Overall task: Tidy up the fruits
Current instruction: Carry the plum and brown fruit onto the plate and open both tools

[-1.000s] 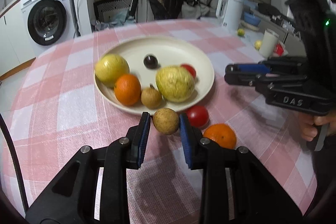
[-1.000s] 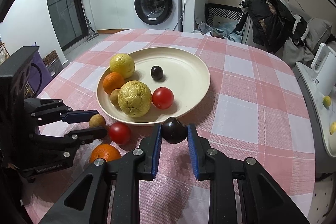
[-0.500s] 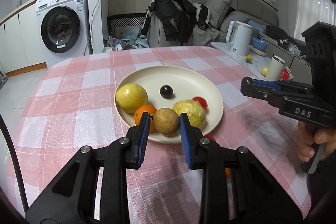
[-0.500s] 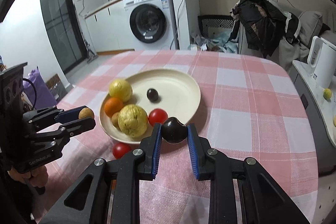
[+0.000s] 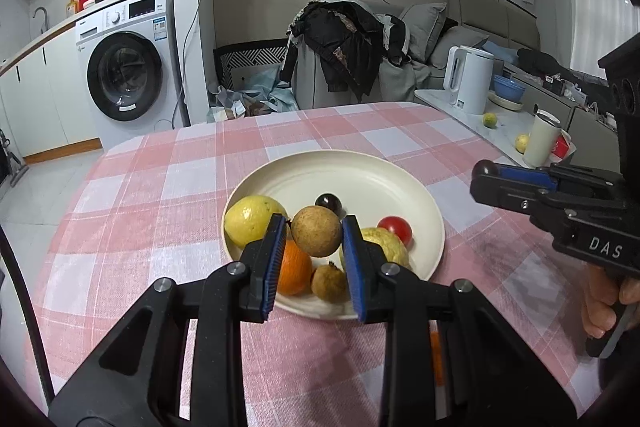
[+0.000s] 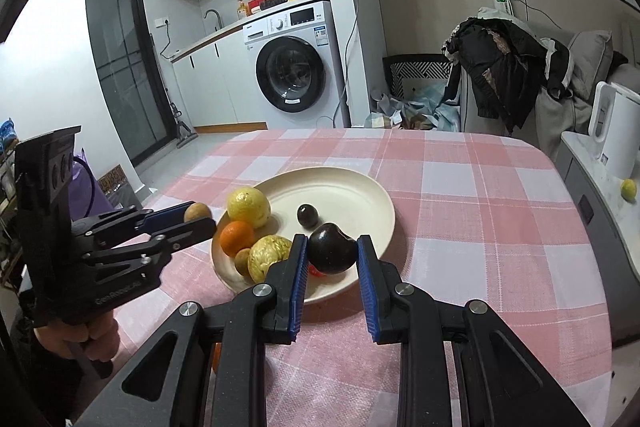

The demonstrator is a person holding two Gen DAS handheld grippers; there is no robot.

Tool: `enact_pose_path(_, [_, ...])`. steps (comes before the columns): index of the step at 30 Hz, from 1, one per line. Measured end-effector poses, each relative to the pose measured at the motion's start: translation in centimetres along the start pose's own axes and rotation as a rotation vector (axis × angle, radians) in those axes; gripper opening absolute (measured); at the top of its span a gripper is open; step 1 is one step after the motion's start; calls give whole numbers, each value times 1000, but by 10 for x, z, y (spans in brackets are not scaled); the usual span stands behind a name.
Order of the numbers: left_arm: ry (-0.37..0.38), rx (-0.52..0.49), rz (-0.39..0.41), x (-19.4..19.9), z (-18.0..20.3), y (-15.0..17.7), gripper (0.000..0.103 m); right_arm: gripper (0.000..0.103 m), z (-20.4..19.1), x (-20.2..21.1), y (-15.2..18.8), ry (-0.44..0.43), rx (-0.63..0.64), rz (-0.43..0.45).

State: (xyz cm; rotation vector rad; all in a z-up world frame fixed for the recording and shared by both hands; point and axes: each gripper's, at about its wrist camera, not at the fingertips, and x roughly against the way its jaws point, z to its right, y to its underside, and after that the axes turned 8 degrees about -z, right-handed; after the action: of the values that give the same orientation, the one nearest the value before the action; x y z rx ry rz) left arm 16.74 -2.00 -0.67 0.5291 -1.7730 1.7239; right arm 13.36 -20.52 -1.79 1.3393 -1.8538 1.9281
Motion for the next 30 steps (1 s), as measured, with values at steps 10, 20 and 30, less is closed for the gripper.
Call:
enact_pose_path(10, [1,4,1,-18,4,-7,26,25,-3,-11,-11,12,-4,6])
enact_pose_path(20, [8,17,-28,-37,-1,-3,26,25,3,-36,-15,-5,-50,-19])
enact_pose_path(30, [19,21,-38,-43,-3,-2,26,25,15,-47,-11,-24,-94,-46])
